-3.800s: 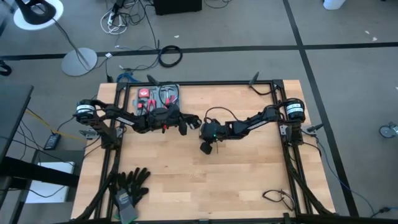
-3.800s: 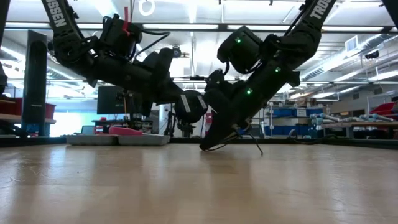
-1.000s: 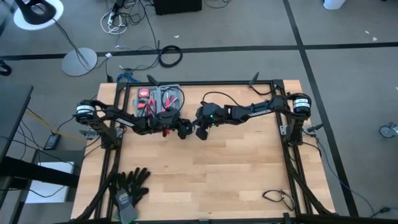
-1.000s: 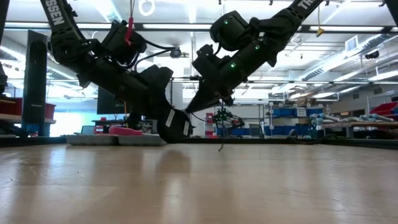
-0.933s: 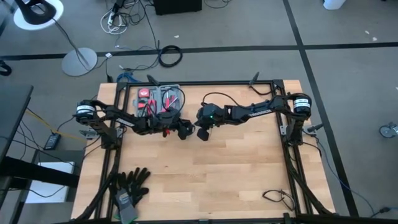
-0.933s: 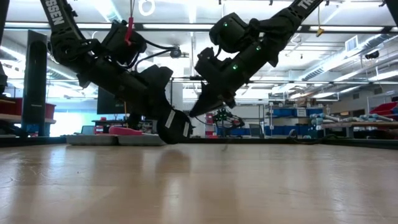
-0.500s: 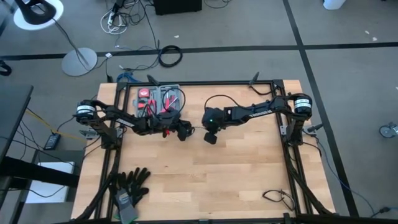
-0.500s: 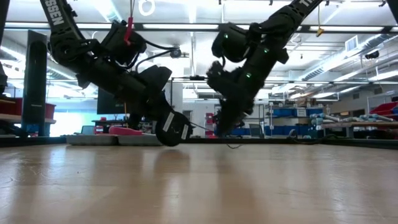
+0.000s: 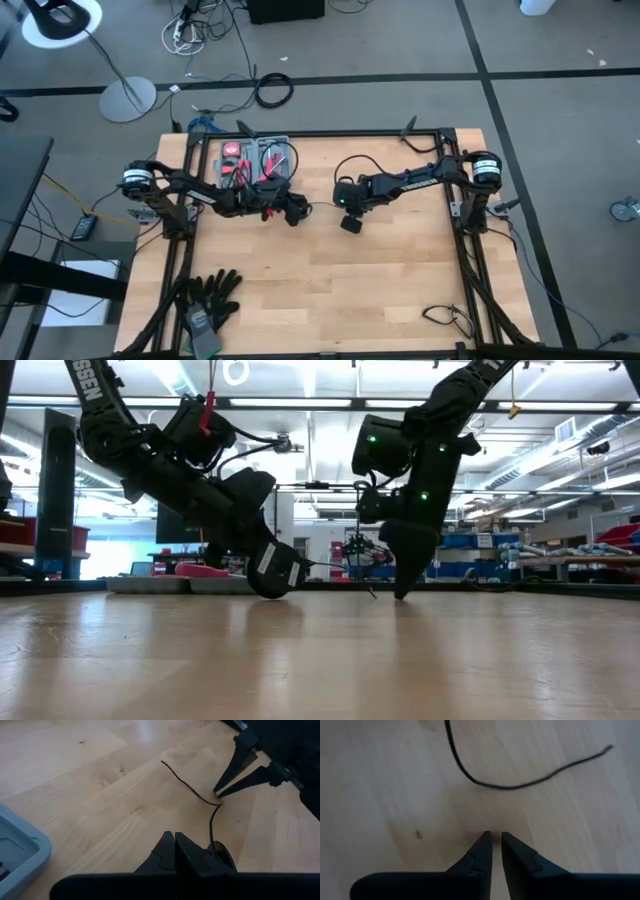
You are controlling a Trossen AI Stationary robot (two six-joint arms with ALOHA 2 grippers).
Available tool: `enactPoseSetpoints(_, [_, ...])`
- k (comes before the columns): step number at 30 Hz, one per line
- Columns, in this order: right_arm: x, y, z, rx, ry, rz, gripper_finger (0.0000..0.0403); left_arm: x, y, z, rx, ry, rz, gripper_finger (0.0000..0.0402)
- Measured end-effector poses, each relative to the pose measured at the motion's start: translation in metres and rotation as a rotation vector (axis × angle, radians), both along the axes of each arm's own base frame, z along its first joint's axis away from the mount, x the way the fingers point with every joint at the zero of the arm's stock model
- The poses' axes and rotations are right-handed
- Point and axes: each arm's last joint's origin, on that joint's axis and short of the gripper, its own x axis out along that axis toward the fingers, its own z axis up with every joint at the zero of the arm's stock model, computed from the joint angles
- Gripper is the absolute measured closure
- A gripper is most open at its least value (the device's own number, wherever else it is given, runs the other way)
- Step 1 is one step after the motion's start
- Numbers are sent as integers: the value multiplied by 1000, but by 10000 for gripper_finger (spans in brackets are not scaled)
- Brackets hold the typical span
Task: Coil cords
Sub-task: Coil the black wire onto the spool
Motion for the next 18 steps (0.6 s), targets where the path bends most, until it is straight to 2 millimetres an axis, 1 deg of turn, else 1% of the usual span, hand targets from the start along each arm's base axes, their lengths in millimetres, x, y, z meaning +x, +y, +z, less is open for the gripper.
enactPoseSetpoints(3, [-10,9,-2,-52,6,-20,369,0,0,0,0,-3,0,401])
enactPoseSetpoints(6, [-31,20,-2,-88,-19,-64,371,0,0,0,0,-2,0,401])
enactPoseSetpoints(8, [-49,28,0,-109,-85,-113,371,0,0,0,2,-2,-1,401])
enactPoseSetpoints(10, [-65,36,1,-125,-218,-162,371,0,0,1,23,1,-12,401])
enactPoseSetpoints(12, [-79,42,-2,-123,-416,-217,371,1,-1,1,51,4,-27,401])
enactPoseSetpoints(14, [-85,45,-7,-88,-656,-263,371,1,-2,1,92,22,-34,401])
enactPoseSetpoints(16, [-89,47,-13,-50,-857,-272,371,1,-3,1,129,35,-32,401])
enactPoseSetpoints(18, [-90,47,-21,-46,-950,-260,372,1,-5,2,144,39,-20,401])
